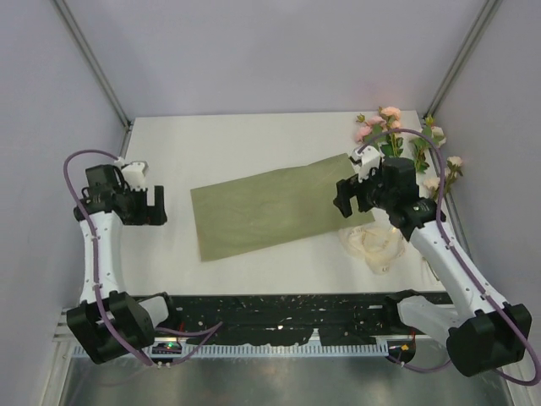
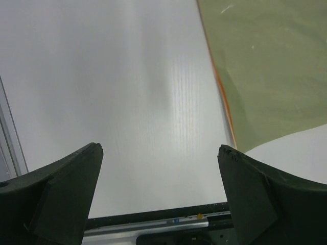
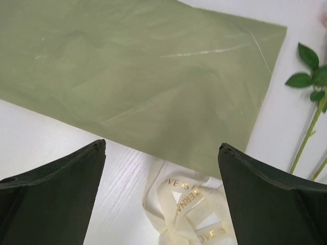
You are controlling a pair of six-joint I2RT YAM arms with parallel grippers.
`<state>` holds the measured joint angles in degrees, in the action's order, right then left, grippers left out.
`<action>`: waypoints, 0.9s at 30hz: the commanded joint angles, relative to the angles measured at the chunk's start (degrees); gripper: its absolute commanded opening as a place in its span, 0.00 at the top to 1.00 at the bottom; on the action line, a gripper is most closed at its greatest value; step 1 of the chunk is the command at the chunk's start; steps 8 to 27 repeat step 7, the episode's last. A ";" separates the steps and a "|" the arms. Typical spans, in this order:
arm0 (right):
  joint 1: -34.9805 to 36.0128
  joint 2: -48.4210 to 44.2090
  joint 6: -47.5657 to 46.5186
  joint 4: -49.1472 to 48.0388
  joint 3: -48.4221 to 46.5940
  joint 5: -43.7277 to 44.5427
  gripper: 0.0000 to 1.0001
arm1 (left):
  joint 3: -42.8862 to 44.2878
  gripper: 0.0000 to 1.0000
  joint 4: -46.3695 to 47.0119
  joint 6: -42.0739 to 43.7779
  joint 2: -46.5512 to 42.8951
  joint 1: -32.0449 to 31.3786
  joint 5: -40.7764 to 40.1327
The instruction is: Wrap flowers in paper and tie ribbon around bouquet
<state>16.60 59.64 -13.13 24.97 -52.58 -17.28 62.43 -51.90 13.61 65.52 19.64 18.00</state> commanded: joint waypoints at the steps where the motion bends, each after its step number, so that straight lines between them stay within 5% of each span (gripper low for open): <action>1: -2.71 -0.92 6.62 0.52 3.00 4.95 0.05 | -5.30 0.00 2.15 6.43 -3.02 0.14 -5.08; 27: -5.96 -3.65 6.89 -0.37 4.15 3.06 0.05 | -6.45 0.00 1.71 6.52 -6.36 0.14 -5.08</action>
